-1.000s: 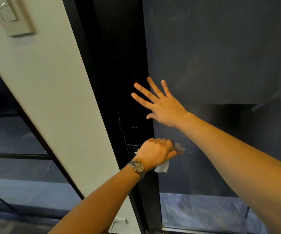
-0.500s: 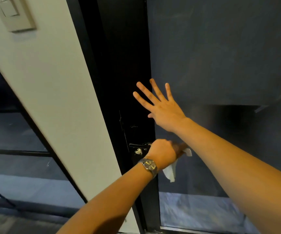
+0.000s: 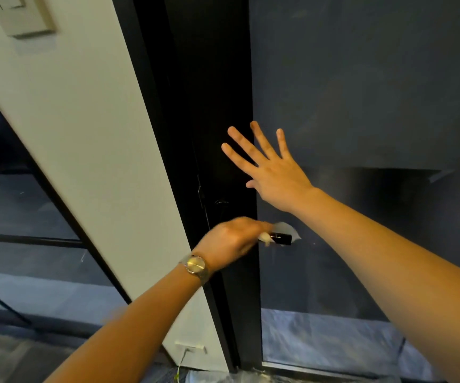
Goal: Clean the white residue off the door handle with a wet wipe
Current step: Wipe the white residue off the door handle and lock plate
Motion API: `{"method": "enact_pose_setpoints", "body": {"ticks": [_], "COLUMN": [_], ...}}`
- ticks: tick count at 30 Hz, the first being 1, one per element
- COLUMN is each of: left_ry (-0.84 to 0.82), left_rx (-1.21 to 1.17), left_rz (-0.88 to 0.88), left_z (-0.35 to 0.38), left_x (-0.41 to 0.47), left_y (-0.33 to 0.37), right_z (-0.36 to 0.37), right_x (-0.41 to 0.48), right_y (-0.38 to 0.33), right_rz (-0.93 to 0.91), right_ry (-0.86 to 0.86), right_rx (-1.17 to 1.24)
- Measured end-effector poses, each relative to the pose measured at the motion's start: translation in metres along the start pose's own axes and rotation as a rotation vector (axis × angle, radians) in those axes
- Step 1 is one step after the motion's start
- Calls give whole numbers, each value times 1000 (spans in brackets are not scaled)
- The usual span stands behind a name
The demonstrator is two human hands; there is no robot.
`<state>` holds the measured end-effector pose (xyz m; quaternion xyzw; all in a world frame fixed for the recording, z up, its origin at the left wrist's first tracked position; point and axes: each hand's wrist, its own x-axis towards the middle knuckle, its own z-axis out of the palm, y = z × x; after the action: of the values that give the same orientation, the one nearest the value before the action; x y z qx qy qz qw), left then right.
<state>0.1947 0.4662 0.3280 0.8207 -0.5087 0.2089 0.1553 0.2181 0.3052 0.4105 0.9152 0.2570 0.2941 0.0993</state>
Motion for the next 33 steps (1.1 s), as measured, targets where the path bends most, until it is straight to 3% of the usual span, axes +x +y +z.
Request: {"method": "enact_pose_setpoints", "body": {"ticks": [6,10,17,22,33], "left_ry": [185,369,385,555,832], "left_rx": [57,53,140,-8,-425], "left_rz": [-260,-591,-577,-901,-1303], "left_z": [-17,-18,-31,-10,24], "left_x": [-31,-22,12,1,-4], "left_y": [-12,-18,-21,-21,-3], "right_z": [2,2,4,3,7], "right_x": [0,0,1,0,1], "right_y": [-2,-1,-2,-3,-2], "right_rz": [-1,-2,-6,-8,-26], "right_ry": [5,23,34,41,51], "right_rx": [8,8,-17,-31,-44]}}
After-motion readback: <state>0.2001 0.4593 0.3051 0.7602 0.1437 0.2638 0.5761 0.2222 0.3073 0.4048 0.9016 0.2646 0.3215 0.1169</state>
